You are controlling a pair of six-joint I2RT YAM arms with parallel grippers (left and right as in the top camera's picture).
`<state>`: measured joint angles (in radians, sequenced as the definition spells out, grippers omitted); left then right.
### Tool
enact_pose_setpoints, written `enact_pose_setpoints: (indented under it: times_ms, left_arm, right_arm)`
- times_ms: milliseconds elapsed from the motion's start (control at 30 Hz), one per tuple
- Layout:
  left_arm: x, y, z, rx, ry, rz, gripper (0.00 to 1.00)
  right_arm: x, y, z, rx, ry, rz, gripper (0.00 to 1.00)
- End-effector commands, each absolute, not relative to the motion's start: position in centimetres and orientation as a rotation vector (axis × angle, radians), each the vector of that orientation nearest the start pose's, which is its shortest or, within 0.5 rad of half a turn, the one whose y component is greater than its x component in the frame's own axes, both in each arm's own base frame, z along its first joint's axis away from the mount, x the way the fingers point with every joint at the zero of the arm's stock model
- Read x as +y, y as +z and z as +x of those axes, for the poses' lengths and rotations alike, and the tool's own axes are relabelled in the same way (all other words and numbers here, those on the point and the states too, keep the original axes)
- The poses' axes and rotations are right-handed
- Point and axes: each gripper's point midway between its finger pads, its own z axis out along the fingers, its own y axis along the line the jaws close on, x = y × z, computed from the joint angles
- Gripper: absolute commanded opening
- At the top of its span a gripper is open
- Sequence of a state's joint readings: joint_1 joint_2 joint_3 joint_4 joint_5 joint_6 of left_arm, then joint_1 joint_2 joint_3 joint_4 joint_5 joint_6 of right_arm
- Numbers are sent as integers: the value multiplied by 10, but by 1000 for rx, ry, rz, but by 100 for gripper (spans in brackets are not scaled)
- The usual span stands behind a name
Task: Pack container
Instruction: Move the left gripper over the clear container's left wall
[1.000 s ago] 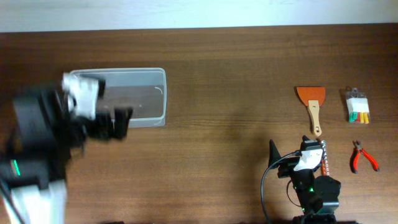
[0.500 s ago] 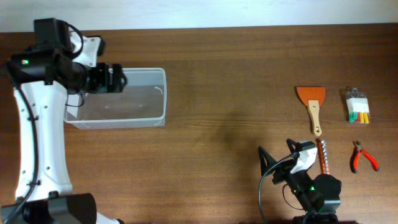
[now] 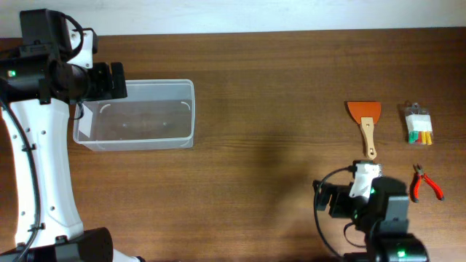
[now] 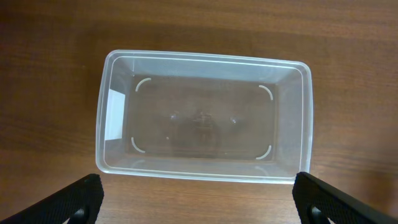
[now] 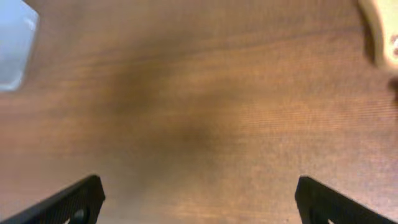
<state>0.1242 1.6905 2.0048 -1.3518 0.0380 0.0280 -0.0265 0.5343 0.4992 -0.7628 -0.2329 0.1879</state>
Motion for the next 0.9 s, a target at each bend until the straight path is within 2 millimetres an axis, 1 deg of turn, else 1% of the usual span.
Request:
enact_pose_setpoints:
  times_ms: [0, 100, 167, 233, 300, 367, 400, 467, 533, 567, 633, 667, 733, 767, 800, 867]
  left_arm:
    - [39, 307, 387, 2576, -25, -128, 99]
    - [38, 307, 386, 2578, -29, -121, 99]
    - [46, 306, 385, 2584, 22, -139, 99]
    - [63, 304, 378, 2602, 102, -211, 99]
    - [79, 300, 369, 2624, 122, -287, 99]
    - [97, 296, 361, 2638, 76, -355, 99]
    - [104, 296, 359, 2634, 43, -381, 99]
    - [120, 297, 353, 2609, -53, -445, 99]
    - [141, 298, 345, 2578, -90, -536, 99]
    - [153, 298, 340, 2566, -82, -583, 99]
    - [174, 299, 332, 2539, -59, -662, 99]
    - [186, 300, 327, 2520, -44, -701, 99]
    - [194, 300, 323, 2510, -34, -727, 99]
    - [195, 300, 322, 2510, -34, -736, 99]
    - [194, 298, 319, 2519, -48, -746, 99]
    - [190, 299, 320, 2519, -84, -720, 99]
  right_arm:
    - [43, 151, 221, 2327, 428, 119, 98]
    - [44, 157, 231, 2300, 437, 106, 99]
    - [42, 165, 237, 2311, 426, 114, 99]
    - [35, 173, 241, 2360, 379, 147, 99]
    - [22, 181, 244, 2437, 282, 196, 99]
    - [8, 195, 250, 2539, 174, 211, 99]
    - [5, 201, 253, 2583, 147, 210, 99]
    - [5, 213, 260, 2679, 135, 195, 99]
    - [5, 222, 267, 2758, 134, 208, 99]
    - [5, 224, 270, 2788, 136, 212, 99]
    - [11, 224, 280, 2824, 193, 207, 99]
    - [21, 219, 285, 2846, 276, 199, 99]
    - [30, 213, 288, 2870, 351, 192, 99]
    - [33, 211, 289, 2880, 361, 185, 99]
    - [36, 208, 290, 2888, 358, 169, 99]
    - [44, 206, 295, 2886, 337, 113, 99]
